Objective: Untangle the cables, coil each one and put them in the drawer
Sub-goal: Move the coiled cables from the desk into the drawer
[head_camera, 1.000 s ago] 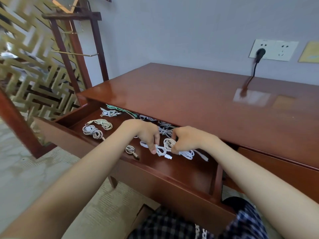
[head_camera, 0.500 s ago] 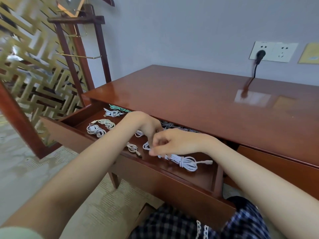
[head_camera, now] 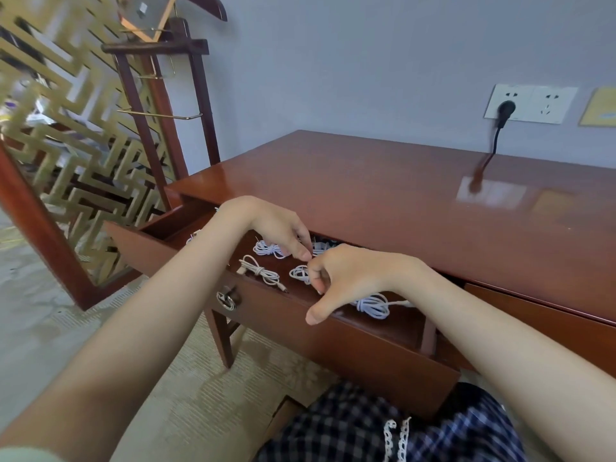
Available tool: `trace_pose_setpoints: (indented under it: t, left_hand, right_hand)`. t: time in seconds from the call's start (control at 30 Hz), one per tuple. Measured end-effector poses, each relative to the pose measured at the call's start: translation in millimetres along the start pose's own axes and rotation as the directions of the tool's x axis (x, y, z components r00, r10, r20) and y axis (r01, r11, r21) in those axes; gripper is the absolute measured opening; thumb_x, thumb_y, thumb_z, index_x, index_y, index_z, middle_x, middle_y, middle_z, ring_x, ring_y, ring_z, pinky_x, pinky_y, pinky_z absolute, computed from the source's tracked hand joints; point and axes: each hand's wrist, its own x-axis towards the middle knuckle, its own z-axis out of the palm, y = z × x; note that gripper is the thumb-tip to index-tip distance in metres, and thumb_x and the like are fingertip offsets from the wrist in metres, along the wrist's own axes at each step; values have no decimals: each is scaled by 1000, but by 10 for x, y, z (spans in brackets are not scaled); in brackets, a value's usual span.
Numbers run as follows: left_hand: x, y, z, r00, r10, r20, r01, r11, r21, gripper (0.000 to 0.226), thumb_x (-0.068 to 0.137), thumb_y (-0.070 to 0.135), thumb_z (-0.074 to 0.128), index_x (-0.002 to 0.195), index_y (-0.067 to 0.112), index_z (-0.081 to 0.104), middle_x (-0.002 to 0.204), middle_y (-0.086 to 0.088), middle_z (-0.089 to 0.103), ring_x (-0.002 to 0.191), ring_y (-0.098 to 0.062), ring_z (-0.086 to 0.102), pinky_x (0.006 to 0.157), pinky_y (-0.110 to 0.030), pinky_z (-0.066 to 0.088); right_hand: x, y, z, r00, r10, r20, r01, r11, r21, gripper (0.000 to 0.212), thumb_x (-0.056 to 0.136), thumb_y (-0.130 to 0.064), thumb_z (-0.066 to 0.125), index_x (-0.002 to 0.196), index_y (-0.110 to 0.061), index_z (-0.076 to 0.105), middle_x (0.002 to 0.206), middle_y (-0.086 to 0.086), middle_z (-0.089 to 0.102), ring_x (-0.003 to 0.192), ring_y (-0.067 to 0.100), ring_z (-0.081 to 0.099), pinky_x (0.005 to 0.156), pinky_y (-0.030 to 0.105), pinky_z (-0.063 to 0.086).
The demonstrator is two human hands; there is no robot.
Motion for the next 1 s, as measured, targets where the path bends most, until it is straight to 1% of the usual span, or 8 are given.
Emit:
trace_pose_setpoints:
  t: [0.13,0.23,0.37,0.5,0.63,0.73,0.83,1.0]
  left_hand:
    - [-96,-38,-50,1000,27,-10,-27,999,-41,41,88,39,57,126,23,54,108,6,61,99,-8,57,100,-34,43]
    - [-121,-74,-62,999,37,-27,-40,996,-80,49,81,36,66,127,30,48,128,3,55,116,-12,52,99,-27,38]
    - [-141,-111,-26,985,65,-158,-82,992,-100,106,62,38,82,144,41,17,154,8,17,142,-14,19,115,-38,22]
    - [-102,-54,35,985,32,-171,-25,999,38,124,60,34,86,146,44,-2,157,9,-2,145,-18,2,116,-45,14]
    - [157,-62,163,963,-4,-269,58,979,193,117,67,38,81,147,41,-5,158,0,-10,146,-22,-9,115,-50,0]
    - [323,-73,209,948,16,-317,45,982,185,106,74,38,76,148,40,0,159,-1,-7,146,-23,-6,114,-51,-2]
    - [397,-80,190,952,51,-301,-9,991,137,97,77,33,75,149,36,9,158,0,5,145,-23,8,116,-47,14]
    - [426,-98,118,931,93,-354,-64,994,93,82,77,26,75,144,31,29,144,1,34,126,-22,38,103,-39,36]
  right_hand:
    - [-31,96,-6,983,22,-182,-50,987,-151,42,70,-46,74,92,-15,55,86,-5,50,79,14,47,63,28,35]
    - [-13,173,-30,959,-12,-283,-75,953,-295,54,67,-51,73,106,-22,50,106,-4,46,100,17,43,74,30,33]
    - [3,276,-78,938,25,-346,-167,907,-387,87,67,-58,70,136,-19,34,138,1,36,124,23,34,97,36,30]
    - [10,365,-135,928,172,-331,-274,917,-291,103,70,-59,68,148,-19,13,153,5,23,137,28,27,107,43,26]
    - [18,430,-160,906,250,-341,-337,914,-227,103,72,-61,65,149,-20,9,148,6,35,133,28,37,105,43,33]
    - [24,470,-166,885,275,-375,-380,892,-244,94,73,-64,62,146,-18,24,139,5,48,126,28,46,99,41,38]
    - [41,515,-173,871,243,-427,-385,878,-285,77,73,-65,60,130,-16,48,126,3,58,115,25,53,90,38,44]
    - [79,580,-185,850,178,-497,-363,880,-306,64,74,-64,61,116,-17,58,106,1,63,97,23,57,72,31,41]
